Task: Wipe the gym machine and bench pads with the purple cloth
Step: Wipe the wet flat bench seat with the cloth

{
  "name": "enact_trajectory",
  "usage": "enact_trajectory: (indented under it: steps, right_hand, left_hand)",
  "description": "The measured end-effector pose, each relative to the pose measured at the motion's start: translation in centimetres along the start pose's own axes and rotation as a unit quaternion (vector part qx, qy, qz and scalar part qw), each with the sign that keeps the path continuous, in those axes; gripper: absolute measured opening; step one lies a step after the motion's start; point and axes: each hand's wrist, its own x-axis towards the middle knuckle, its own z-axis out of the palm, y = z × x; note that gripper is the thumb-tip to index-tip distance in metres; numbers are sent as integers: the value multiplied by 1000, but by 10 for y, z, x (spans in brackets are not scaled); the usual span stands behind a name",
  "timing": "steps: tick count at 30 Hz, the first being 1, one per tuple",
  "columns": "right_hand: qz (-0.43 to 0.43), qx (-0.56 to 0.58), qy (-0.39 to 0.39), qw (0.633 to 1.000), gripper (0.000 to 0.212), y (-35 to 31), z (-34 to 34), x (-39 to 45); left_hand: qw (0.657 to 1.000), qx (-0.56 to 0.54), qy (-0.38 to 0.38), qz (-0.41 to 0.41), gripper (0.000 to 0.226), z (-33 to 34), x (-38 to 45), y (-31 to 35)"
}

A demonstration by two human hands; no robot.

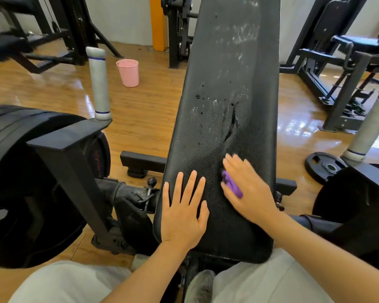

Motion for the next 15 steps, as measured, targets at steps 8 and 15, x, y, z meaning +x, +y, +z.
enact_trajectory:
  steps: [8, 15]
  right_hand:
    - [-94, -47, -74, 992, 58, 22, -2, 33]
    - [36, -12, -37, 999, 58, 7, 6, 98]
  left_hand:
    - [998, -34, 44, -6, 53, 2, -3, 1]
    - [994, -76, 80, -19, 51, 3, -5, -1]
